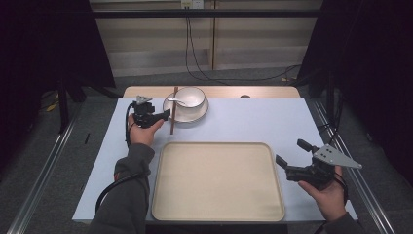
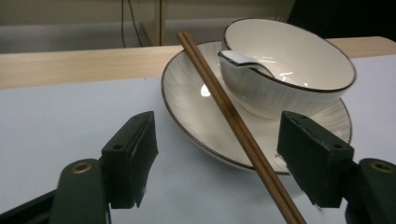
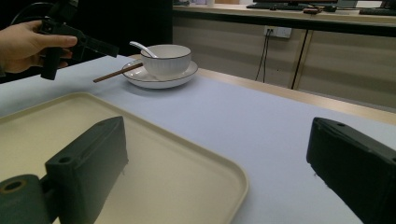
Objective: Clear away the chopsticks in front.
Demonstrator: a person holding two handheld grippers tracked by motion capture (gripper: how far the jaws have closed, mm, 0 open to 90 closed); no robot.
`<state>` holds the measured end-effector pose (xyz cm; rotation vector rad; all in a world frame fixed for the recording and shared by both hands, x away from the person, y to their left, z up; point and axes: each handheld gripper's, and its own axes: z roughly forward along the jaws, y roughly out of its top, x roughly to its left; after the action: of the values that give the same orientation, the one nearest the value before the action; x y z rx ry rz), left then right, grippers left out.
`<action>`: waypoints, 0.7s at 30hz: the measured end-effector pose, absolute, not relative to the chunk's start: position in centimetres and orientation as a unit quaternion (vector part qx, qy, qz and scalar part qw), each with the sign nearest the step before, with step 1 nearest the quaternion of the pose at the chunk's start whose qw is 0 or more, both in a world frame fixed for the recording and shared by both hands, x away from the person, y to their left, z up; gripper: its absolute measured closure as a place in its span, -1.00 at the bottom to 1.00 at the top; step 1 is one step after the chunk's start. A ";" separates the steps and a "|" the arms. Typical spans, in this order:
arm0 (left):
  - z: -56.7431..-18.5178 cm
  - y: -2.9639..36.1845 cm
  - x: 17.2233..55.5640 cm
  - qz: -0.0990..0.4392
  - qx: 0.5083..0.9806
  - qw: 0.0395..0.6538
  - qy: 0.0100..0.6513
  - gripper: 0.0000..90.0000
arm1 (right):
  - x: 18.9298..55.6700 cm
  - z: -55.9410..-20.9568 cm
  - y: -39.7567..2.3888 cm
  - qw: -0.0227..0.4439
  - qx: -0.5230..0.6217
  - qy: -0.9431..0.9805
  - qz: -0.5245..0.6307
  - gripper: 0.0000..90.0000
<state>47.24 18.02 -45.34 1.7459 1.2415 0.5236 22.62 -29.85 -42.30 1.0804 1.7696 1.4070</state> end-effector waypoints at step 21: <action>-46.2 16.8 49.4 0.189 0.703 0.424 0.539 0.23 | 22.5 -42.3 -30.0 0.304 0.415 0.670 0.536 -0.89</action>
<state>49.44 16.78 -46.22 1.7587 1.3496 0.4718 22.53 -30.04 -42.28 1.0989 1.7749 1.4197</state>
